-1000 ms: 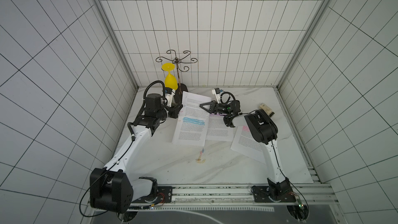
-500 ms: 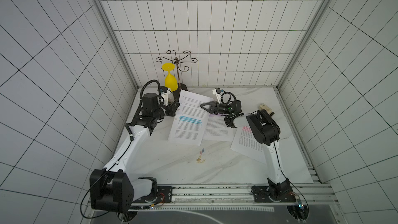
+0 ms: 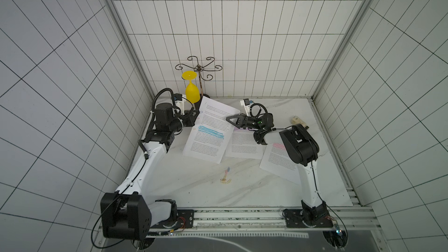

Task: Unclip the paperclips from the documents
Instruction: Pick up the document from the center of the board.

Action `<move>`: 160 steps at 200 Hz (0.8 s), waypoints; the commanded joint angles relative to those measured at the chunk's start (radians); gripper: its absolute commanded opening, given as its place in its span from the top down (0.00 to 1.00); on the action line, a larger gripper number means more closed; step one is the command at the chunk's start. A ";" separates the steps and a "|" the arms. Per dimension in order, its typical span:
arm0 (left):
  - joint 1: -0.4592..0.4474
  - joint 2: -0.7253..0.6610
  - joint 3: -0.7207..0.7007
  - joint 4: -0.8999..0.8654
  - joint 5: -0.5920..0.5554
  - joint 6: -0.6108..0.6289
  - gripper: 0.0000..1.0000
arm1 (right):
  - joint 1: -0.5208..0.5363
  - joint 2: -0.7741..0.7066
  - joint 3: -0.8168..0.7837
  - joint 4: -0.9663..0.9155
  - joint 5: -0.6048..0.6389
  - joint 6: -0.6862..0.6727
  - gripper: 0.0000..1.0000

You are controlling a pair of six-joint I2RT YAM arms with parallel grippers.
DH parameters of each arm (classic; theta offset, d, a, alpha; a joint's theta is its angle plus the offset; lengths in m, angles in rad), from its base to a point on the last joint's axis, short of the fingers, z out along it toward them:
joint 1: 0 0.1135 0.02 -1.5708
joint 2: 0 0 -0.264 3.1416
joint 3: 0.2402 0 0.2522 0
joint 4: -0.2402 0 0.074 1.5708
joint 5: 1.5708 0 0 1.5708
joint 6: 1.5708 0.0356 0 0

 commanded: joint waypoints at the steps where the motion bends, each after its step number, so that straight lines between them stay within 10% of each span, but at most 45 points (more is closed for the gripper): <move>1: 0.011 -0.038 -0.019 0.033 0.005 -0.022 1.00 | 0.008 -0.024 -0.028 0.275 0.024 0.030 0.30; 160: 0.067 -0.035 -0.060 0.291 0.046 -0.275 1.00 | 0.070 -0.029 -0.002 0.275 0.084 0.026 0.29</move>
